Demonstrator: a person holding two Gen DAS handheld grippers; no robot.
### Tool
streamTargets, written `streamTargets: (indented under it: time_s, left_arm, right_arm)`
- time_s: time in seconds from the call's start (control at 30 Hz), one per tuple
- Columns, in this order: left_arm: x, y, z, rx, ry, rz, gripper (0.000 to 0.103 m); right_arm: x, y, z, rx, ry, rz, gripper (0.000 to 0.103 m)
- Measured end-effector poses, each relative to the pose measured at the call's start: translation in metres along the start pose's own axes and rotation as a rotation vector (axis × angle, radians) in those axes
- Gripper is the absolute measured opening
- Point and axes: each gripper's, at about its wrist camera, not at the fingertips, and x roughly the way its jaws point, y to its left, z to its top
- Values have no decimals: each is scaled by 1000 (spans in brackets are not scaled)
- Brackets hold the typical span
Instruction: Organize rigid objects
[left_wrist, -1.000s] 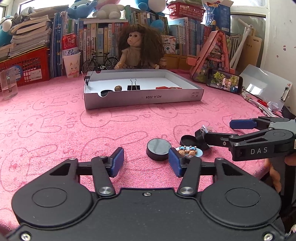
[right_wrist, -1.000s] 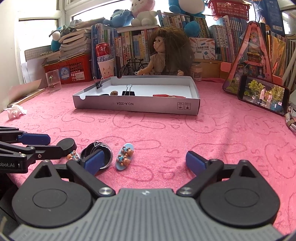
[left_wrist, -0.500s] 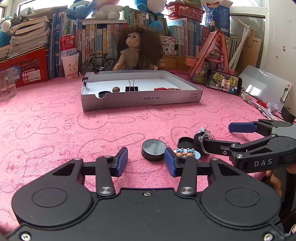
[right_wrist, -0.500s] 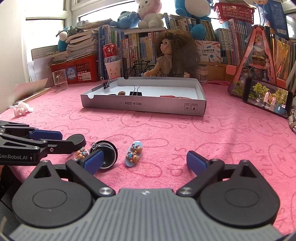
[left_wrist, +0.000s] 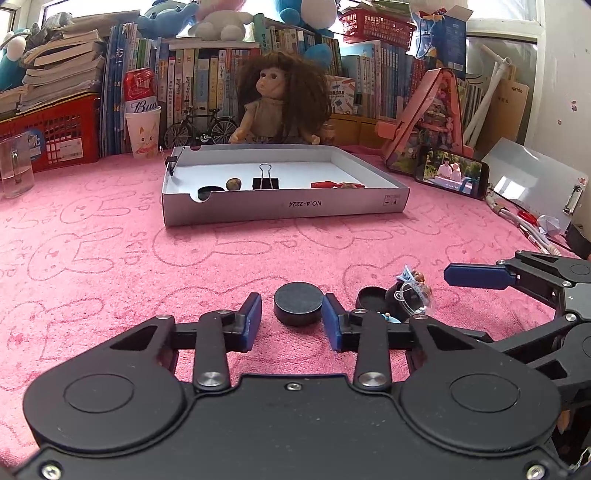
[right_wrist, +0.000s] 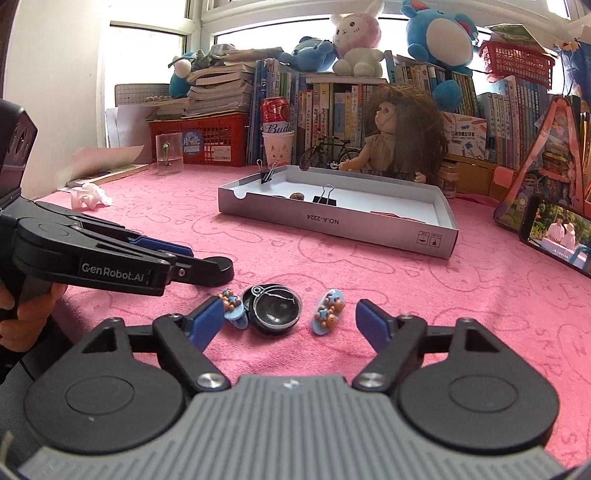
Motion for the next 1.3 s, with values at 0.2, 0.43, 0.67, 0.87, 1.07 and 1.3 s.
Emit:
streamTargets:
  time_s: [0.2, 0.43, 0.67, 0.87, 1.07, 1.3]
  left_arm:
    - [0, 0, 1, -1, -6, 1, 34]
    - [0, -1, 1, 16, -10, 2, 34]
    - [1, -2, 2, 16, -25, 9, 35]
    - [6, -4, 4, 29, -27, 18, 36]
    - [13, -5, 3, 34, -19, 28, 39]
    - [17, -2, 3, 7, -11, 28, 30]
  right_arm:
    - [0, -2, 2, 36, 3, 22, 61]
    - [1, -4, 2, 57, 8, 30, 35]
    - [-1, -4, 4, 66, -5, 25, 32]
    - [-1, -7, 5, 79, -13, 15, 32]
    - [0, -7, 4, 75, -8, -22, 40]
    - [1, -10, 4, 87, -9, -26, 36]
